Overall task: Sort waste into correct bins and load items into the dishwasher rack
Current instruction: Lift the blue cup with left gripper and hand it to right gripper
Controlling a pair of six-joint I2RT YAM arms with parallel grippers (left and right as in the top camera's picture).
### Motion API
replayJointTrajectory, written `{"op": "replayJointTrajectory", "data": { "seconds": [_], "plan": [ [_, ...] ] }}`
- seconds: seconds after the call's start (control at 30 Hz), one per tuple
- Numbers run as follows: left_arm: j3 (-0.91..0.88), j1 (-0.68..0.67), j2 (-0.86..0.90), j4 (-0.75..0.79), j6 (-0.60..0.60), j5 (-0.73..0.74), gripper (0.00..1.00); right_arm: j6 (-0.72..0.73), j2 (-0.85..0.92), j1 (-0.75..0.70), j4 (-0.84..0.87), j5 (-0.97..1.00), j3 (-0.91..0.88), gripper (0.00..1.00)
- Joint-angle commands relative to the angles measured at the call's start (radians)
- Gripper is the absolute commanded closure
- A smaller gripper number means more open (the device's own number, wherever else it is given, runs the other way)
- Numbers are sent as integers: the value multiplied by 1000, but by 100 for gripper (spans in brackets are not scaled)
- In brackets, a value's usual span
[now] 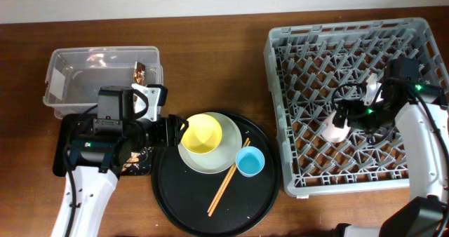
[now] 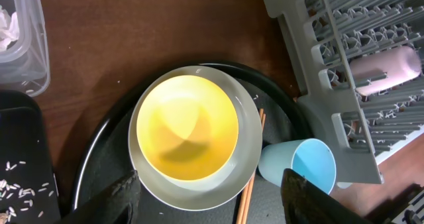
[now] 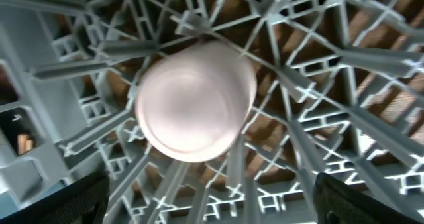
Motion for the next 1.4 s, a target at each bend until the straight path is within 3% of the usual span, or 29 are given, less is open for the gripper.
{"op": "replayJointTrajectory", "data": {
  "seconds": [0.0, 0.2, 0.4, 0.47, 0.53, 0.6, 0.67, 0.8, 0.87, 0.9, 0.97, 1.03, 1.07, 1.2, 1.37],
  "plan": [
    [3, -40, -8, 3, 13, -6, 32, 1, -26, -3, -31, -56, 30, 1],
    [3, -278, 124, 77, 12, -7, 32, -37, -217, -1, -78, -220, 36, 1],
    [3, -481, 398, 182, 12, -8, 33, -64, -237, 53, -97, -248, 35, 1],
    [3, -499, 477, 195, 10, -7, 42, -64, -237, 73, -93, -247, 35, 1],
    [3, -502, 517, 209, 5, -8, 61, -64, -237, 78, -91, -247, 35, 1],
    [3, -502, 523, 227, 5, -7, 87, -64, -237, 78, -93, -247, 35, 1],
    [26, -502, 520, 231, 5, -7, 100, -64, -237, 78, -98, -248, 35, 1],
    [108, -402, 425, 195, -16, 52, 100, -63, -235, 76, -95, -212, 35, 1],
    [117, -305, 370, 206, -116, 89, 100, -60, -235, 76, -87, -192, 35, 1],
    [117, -231, 354, 226, -199, 154, 100, -65, -235, 76, -82, -250, 35, 1],
    [116, -100, 355, 329, -263, 448, 100, -180, -217, 84, -79, -507, 30, 1],
    [116, -43, 356, 422, -356, 622, 100, -232, -187, 118, -73, -674, 15, 1],
    [116, -31, 356, 496, -395, 715, 100, -270, -151, 168, -55, -787, 3, 0],
    [116, -32, 356, 528, -431, 814, 100, -269, -52, 297, 104, -1045, 3, 1],
    [116, -48, 356, 528, -438, 861, 100, -263, -22, 405, 277, -1171, 3, 1]
  ]
}}
